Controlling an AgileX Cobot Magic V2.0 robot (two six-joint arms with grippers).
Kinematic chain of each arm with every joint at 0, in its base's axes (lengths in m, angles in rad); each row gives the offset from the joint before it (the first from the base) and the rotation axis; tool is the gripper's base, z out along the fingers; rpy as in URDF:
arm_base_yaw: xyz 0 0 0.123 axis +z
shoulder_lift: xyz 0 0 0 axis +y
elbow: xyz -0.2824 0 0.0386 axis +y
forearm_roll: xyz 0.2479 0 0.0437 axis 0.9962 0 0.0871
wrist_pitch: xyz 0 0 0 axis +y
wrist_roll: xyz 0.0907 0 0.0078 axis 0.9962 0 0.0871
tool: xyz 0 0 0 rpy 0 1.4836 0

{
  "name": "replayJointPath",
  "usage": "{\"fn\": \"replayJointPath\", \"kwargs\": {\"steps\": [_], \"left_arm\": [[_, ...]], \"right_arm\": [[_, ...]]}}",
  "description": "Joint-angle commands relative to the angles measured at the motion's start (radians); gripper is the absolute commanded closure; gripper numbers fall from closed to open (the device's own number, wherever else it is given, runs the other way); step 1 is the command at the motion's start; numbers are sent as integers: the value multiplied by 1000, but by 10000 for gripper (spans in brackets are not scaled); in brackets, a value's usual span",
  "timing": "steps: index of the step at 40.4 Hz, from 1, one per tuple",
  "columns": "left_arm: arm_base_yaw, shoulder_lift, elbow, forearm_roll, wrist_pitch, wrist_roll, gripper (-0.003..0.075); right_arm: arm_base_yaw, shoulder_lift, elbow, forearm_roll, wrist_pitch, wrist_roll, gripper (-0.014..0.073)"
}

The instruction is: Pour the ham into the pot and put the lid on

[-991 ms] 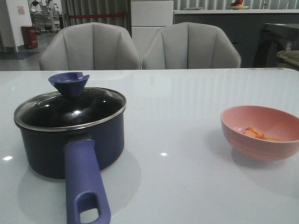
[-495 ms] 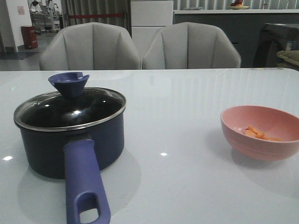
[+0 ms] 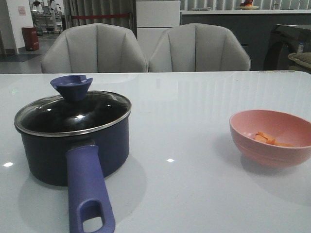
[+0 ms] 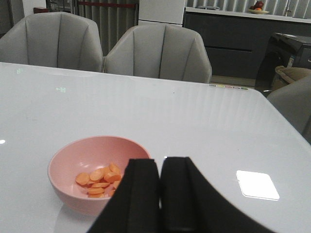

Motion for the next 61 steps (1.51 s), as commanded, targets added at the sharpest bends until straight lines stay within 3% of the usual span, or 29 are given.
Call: {"fn": "replayJointPath", "kwargs": {"steps": [1, 10, 19, 31, 42, 53, 61], "left_arm": [[-6, 19, -28, -19, -86, -7, 199], [-6, 38, -40, -67, -62, -7, 181], [-6, 159, -148, -67, 83, -3, 32], [-25, 464, -407, -143, 341, 86, 28], [-182, 752, -675, -169, 514, 109, 28], [-376, 981, -847, -128, 524, 97, 28], [-405, 1153, -983, -129, 624, 75, 28]], "right_arm": [[-7, -19, 11, -11, -83, 1, 443], [-7, -19, 11, -11, -83, 1, 443], [-7, -19, 11, -11, -83, 1, 443], [-7, -19, 11, -11, -83, 1, 443], [-7, -19, 11, -11, -83, 1, 443], [-7, -19, 11, -11, -83, 1, 443], [-7, -19, 11, -11, -83, 1, 443]]}}
